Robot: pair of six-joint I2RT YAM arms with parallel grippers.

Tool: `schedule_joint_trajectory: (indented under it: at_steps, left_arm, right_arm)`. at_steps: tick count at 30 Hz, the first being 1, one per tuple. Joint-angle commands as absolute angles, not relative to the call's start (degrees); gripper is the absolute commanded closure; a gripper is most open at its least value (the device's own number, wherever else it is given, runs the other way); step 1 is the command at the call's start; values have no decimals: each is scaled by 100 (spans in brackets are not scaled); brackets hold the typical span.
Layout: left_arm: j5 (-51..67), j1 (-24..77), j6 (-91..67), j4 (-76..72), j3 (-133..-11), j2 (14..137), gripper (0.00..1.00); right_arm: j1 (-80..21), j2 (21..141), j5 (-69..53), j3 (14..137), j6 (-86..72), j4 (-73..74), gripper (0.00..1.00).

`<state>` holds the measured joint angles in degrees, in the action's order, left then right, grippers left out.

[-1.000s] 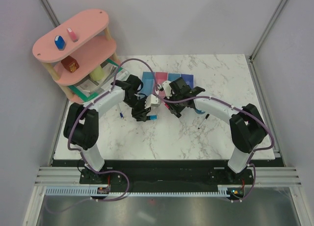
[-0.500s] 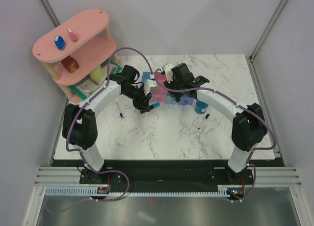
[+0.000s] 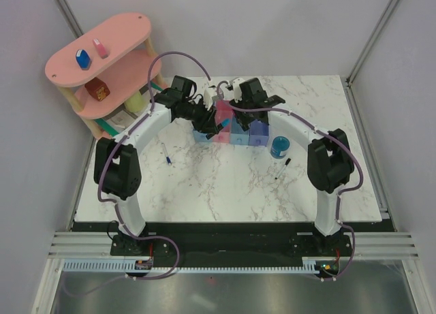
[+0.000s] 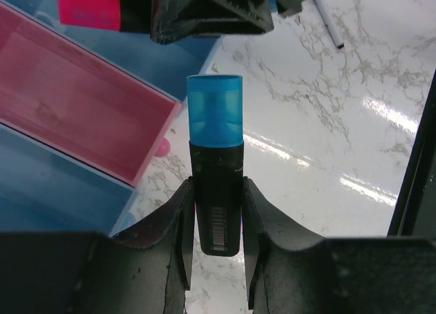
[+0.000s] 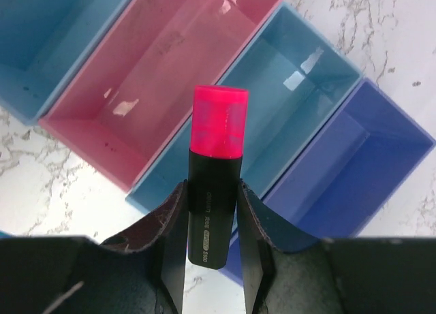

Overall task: Sort the stationery into containers
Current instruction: Place the pen in the storage box.

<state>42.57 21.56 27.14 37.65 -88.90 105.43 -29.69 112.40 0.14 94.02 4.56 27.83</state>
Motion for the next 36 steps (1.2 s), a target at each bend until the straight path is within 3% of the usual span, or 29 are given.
schedule_joint_trajectory:
  at_steps: [1, 9, 15, 18, 27, 30, 36]
  left_arm:
    - [4491, 2127, 1969, 3217, -9448, 10749, 98]
    - [4491, 2136, 1793, 2918, -9510, 10775, 98]
    - [4474, 2127, 1732, 2777, -9475, 10758, 98]
    - [4465, 2109, 1696, 2699, -9457, 10767, 98]
    - [4483, 2092, 1582, 2505, -9378, 10811, 98]
    - [4482, 2092, 1503, 2417, -9360, 10819, 98]
    - [4465, 2074, 1292, 2128, -9343, 10819, 98]
  right_arm:
    - [-2900, 11583, -158, 9948, 246, 2356, 100]
    - [-2786, 12032, -97, 10134, 106, 1996, 100]
    - [-2716, 12068, -35, 10064, 53, 1872, 94]
    - [-2681, 12067, -35, 10020, 53, 1846, 88]
    - [-2575, 12032, -35, 9984, 105, 1854, 51]
    - [-2514, 12006, 114, 9976, 105, 1846, 45]
    - [-2400, 11866, 193, 9932, 97, 1854, 41]
